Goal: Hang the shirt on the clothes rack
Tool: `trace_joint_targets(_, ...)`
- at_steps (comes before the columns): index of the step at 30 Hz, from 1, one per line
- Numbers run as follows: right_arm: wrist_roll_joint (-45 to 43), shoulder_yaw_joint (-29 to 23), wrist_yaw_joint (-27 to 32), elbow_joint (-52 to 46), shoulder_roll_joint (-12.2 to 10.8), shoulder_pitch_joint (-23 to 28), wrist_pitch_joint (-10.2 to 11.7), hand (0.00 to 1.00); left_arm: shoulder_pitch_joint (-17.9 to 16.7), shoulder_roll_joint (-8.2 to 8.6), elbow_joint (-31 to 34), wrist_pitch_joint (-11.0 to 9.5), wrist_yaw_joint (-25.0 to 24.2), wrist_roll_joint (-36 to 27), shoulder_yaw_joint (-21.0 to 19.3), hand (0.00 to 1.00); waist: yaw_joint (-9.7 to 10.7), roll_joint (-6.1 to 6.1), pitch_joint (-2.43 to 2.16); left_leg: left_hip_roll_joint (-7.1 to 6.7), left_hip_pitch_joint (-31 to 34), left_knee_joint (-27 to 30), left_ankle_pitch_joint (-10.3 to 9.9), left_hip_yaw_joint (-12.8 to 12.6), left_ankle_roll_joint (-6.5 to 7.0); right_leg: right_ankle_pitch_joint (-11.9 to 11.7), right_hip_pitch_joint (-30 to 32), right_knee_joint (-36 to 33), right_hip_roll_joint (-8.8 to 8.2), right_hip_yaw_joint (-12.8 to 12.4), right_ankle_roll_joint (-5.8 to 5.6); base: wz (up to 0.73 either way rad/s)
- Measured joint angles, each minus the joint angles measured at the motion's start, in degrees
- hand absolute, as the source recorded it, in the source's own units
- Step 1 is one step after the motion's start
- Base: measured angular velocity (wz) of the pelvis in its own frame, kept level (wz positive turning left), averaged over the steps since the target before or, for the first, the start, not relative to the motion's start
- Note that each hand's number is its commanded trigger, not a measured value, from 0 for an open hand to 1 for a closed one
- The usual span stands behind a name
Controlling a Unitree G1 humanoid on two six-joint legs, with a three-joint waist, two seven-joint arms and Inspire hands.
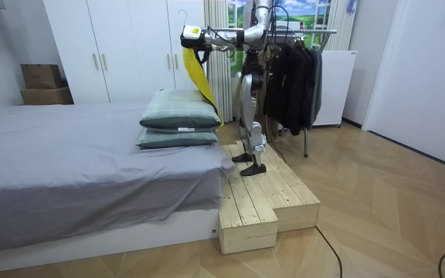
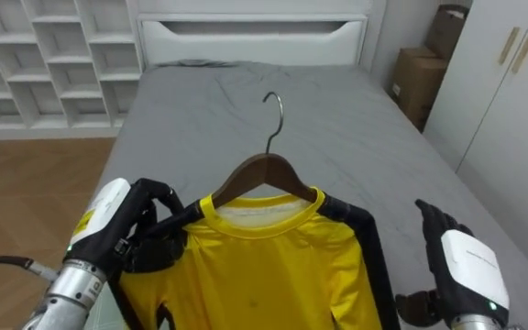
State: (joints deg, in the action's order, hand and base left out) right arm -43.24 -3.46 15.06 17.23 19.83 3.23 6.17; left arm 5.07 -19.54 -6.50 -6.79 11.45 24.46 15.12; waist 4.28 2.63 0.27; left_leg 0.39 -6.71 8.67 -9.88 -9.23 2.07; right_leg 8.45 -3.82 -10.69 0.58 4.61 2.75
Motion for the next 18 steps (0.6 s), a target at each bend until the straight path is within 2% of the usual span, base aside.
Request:
trace_joint_targets(9,-4.15,2.36,-0.86,-0.62,0.29,-2.83,0.55,0.00,-0.01,0.05,0.94,-0.15,-2.41,1.00,-0.14,1.00,-0.69,0.07,0.02,-0.03,-0.03,0.00,0.00,0.55,0.00,0.04,-0.08,0.15,-0.06,-0.24,-0.01,0.00)
trace_joint_targets(15,-4.27,2.37,-0.92,0.02,0.30,-2.97,0.98,0.00,-0.01,0.04,1.83,-0.62,-3.51,1.88,-0.15,1.00,-1.67,0.71,0.40,-0.11,0.04,0.01,0.00,0.74,0.00,0.04,-0.19,0.31,-0.18,-0.01,-0.02,0.01)
trace_joint_targets(18,-4.04,2.37,-1.20,0.03,0.30,-3.56,1.77,0.00,-0.01,0.08,3.40,-0.76,-3.74,3.81,-0.16,1.00,-1.81,0.85,0.40,-0.17,0.06,0.01,0.00,0.75,0.00,0.05,-0.26,0.33,-0.31,0.11,-0.05,0.00)
